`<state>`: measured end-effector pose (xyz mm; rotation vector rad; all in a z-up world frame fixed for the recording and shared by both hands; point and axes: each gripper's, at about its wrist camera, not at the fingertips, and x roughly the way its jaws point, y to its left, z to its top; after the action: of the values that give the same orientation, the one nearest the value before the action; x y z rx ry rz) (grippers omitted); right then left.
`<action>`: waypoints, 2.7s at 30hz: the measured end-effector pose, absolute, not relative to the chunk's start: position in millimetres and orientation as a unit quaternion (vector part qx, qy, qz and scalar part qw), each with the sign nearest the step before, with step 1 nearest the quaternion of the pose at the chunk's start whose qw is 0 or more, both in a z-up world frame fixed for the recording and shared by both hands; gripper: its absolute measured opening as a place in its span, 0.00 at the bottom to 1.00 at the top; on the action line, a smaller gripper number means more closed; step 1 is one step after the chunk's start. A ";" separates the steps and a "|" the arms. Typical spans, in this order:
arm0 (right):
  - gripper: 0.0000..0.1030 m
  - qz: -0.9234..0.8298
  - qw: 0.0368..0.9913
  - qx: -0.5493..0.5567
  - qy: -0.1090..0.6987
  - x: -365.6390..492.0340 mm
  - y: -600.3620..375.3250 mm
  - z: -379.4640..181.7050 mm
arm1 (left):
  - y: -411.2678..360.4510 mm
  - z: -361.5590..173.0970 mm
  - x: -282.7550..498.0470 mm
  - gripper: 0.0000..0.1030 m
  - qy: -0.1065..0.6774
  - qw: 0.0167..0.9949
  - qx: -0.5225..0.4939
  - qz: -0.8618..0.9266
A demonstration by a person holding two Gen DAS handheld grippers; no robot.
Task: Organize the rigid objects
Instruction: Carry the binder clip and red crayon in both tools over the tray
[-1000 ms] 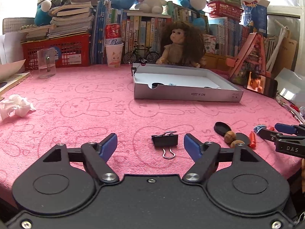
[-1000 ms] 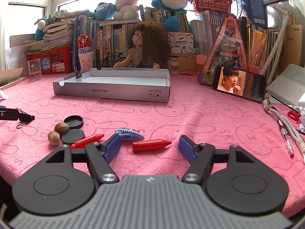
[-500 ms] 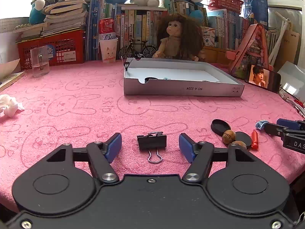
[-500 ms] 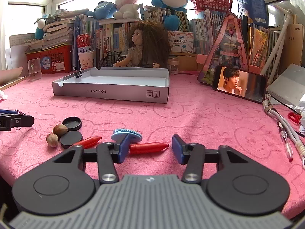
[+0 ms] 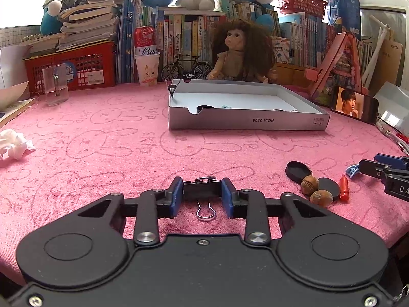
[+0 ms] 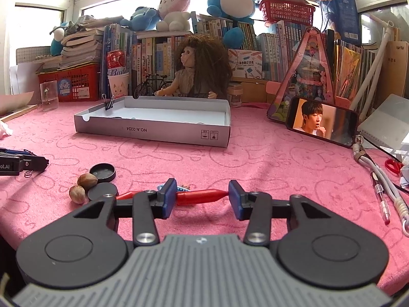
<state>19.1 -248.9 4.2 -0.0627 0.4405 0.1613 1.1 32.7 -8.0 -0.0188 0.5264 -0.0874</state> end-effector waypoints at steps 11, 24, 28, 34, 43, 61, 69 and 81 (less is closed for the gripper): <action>0.47 0.069 0.975 -0.027 0.209 22.4 -249.5 10.8 | 36.8 -1.7 3.4 0.30 0.253 0.966 -0.023 -0.047; 0.47 0.055 0.976 -0.011 0.210 27.4 -252.1 14.0 | 35.5 5.4 9.2 0.30 0.244 0.968 -0.024 -0.054; 0.47 0.053 0.976 -0.008 0.211 29.2 -251.8 14.0 | 34.2 6.3 10.4 0.30 0.243 0.968 -0.023 -0.055; 0.47 0.048 0.976 -0.005 0.213 32.9 -250.6 15.1 | 31.6 10.4 15.1 0.30 0.239 0.969 -0.021 -0.060; 0.47 0.047 0.976 0.008 0.214 44.5 -248.3 20.5 | 29.4 19.4 30.2 0.30 0.234 0.969 -0.028 -0.072; 0.47 0.053 0.970 0.056 0.232 93.2 -240.9 33.2 | 29.3 38.6 77.8 0.30 0.217 0.973 -0.037 -0.075; 0.47 0.056 0.966 0.078 0.239 138.8 -233.2 39.8 | 30.9 47.9 118.7 0.30 0.218 0.972 -0.048 -0.078; 0.47 0.047 0.954 0.111 0.275 217.1 -237.0 38.5 | 34.5 49.1 215.8 0.30 0.252 0.962 -0.071 -0.073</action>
<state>217.1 -237.0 38.5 0.2254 0.5593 0.0959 215.8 34.5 49.1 -0.1428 0.5099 -0.1487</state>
